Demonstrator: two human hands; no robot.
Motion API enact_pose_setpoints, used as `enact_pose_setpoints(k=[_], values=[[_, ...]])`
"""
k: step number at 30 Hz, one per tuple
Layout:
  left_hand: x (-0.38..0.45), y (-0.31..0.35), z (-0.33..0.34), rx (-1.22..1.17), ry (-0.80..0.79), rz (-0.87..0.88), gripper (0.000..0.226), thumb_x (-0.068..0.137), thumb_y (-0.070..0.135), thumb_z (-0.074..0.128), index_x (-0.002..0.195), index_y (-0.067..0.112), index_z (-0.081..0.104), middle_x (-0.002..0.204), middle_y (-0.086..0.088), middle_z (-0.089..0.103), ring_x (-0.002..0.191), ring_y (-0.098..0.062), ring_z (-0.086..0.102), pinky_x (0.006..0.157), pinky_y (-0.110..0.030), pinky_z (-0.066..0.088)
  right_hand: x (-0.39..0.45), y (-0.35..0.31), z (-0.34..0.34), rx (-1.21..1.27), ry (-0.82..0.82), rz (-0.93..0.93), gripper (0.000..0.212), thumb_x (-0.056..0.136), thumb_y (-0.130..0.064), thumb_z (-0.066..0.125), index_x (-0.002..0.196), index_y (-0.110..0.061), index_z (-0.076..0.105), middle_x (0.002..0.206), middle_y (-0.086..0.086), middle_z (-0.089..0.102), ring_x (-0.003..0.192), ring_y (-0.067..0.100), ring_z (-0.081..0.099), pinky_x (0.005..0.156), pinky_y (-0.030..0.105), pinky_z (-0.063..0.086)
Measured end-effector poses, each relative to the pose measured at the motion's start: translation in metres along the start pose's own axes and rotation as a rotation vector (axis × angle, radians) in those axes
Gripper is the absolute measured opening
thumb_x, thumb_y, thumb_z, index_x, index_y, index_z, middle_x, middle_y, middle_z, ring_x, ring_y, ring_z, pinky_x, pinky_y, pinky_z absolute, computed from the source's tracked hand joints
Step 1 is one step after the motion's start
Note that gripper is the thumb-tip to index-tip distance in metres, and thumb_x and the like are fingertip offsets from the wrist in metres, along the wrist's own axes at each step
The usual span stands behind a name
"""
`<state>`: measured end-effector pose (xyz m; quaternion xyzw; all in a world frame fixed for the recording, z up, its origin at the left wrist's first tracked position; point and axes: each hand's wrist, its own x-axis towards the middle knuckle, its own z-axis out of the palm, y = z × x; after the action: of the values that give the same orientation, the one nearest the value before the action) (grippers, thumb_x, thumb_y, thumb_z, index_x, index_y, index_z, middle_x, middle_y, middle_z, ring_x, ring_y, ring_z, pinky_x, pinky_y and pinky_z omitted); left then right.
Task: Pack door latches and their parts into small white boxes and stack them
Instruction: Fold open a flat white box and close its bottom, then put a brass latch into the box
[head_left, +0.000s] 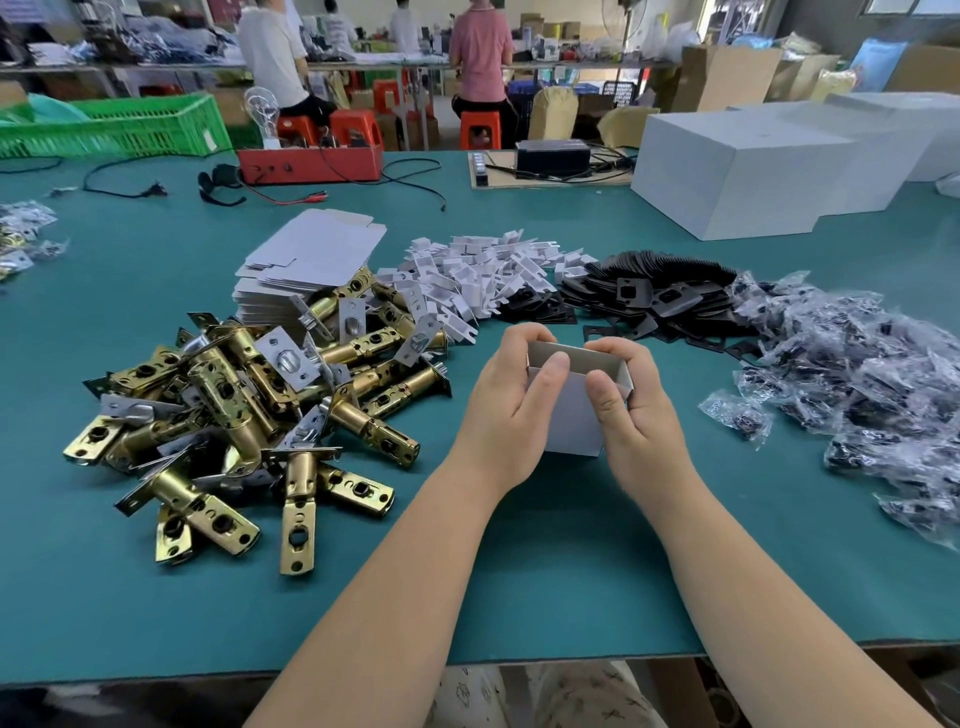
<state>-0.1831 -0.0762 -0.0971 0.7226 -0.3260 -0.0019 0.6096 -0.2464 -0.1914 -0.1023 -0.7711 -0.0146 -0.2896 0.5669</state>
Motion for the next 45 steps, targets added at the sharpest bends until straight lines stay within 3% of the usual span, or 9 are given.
enact_pose_setpoints(k=[7,10,14,19,22,29,35,42,45], values=[[0.011,0.007,-0.012,0.069,-0.015,-0.058,0.034,0.092,0.046,0.031,0.111,0.033,0.056,0.1,0.013,0.057,0.087,0.008,0.049,0.077,-0.01,0.037,0.002,0.005,-0.003,-0.005,0.032,0.039,0.029,0.086,-0.037,0.051,0.114,-0.04,0.046,0.075,-0.023,0.049,0.067,-0.008,0.05,0.064,0.007,0.037],[0.034,0.007,-0.031,0.253,0.189,-0.162,0.027,0.096,0.032,0.041,0.114,0.027,0.061,0.089,0.014,0.056,0.076,0.006,0.052,0.068,-0.019,0.04,0.002,0.005,-0.002,-0.055,0.06,0.024,0.031,0.086,-0.036,0.052,0.115,-0.042,0.044,0.073,-0.023,0.041,0.064,-0.009,0.047,0.064,0.006,0.036],[0.057,-0.012,-0.072,0.716,0.246,-0.349,0.037,0.094,0.022,0.049,0.129,0.013,0.056,0.122,-0.008,0.057,0.102,-0.021,0.054,0.082,-0.033,0.045,0.001,0.006,-0.001,-0.08,0.06,0.039,0.033,0.085,-0.04,0.051,0.116,-0.047,0.041,0.073,-0.019,0.037,0.062,-0.005,0.046,0.064,0.007,0.036],[0.081,-0.025,-0.104,1.031,0.16,-0.413,0.027,0.092,0.02,0.047,0.107,0.004,0.063,0.109,-0.016,0.063,0.095,-0.032,0.056,0.075,-0.04,0.049,0.001,0.009,0.0,-0.058,0.054,0.082,0.038,0.084,-0.046,0.051,0.118,-0.051,0.036,0.073,-0.024,0.05,0.082,-0.002,0.047,0.08,0.016,0.037],[0.1,-0.024,-0.114,1.035,0.126,-0.509,0.018,0.093,0.011,0.044,0.103,0.001,0.056,0.107,-0.019,0.062,0.087,-0.031,0.053,0.067,-0.036,0.042,0.001,0.009,0.0,-0.068,0.062,0.081,0.034,0.084,-0.047,0.051,0.115,-0.051,0.037,0.081,-0.027,0.052,0.079,-0.008,0.05,0.073,0.008,0.036],[0.12,-0.025,-0.106,1.033,-0.062,-0.633,0.033,0.098,0.01,0.04,0.121,-0.004,0.058,0.121,-0.022,0.061,0.11,-0.039,0.059,0.09,-0.044,0.05,0.0,0.01,-0.001,-0.068,0.057,0.091,0.031,0.084,-0.047,0.053,0.112,-0.05,0.041,0.094,-0.035,0.059,0.085,-0.008,0.054,0.071,0.005,0.039],[0.117,-0.022,-0.111,0.893,0.058,-0.649,0.017,0.091,0.016,0.053,0.088,0.001,0.059,0.082,-0.013,0.067,0.08,-0.03,0.066,0.081,-0.038,0.056,0.002,0.009,0.0,-0.074,0.059,0.094,0.03,0.084,-0.047,0.053,0.111,-0.05,0.041,0.102,-0.024,0.056,0.085,-0.008,0.053,0.071,0.004,0.038],[0.101,0.006,-0.106,0.674,0.141,-0.564,0.031,0.076,0.008,0.065,0.106,0.007,0.07,0.102,-0.017,0.069,0.095,-0.033,0.068,0.085,-0.045,0.058,0.001,0.01,0.0,-0.072,0.065,0.095,0.029,0.084,-0.047,0.053,0.11,-0.051,0.041,0.102,-0.023,0.056,0.083,-0.006,0.053,0.071,0.007,0.04],[0.086,0.021,-0.099,0.609,0.194,-0.444,0.024,0.074,0.01,0.069,0.097,0.013,0.074,0.099,-0.012,0.067,0.092,-0.033,0.064,0.083,-0.045,0.056,0.001,0.01,0.0,-0.076,0.077,0.097,0.028,0.084,-0.046,0.053,0.109,-0.05,0.042,0.1,-0.022,0.057,0.081,-0.006,0.053,0.071,0.007,0.039]])
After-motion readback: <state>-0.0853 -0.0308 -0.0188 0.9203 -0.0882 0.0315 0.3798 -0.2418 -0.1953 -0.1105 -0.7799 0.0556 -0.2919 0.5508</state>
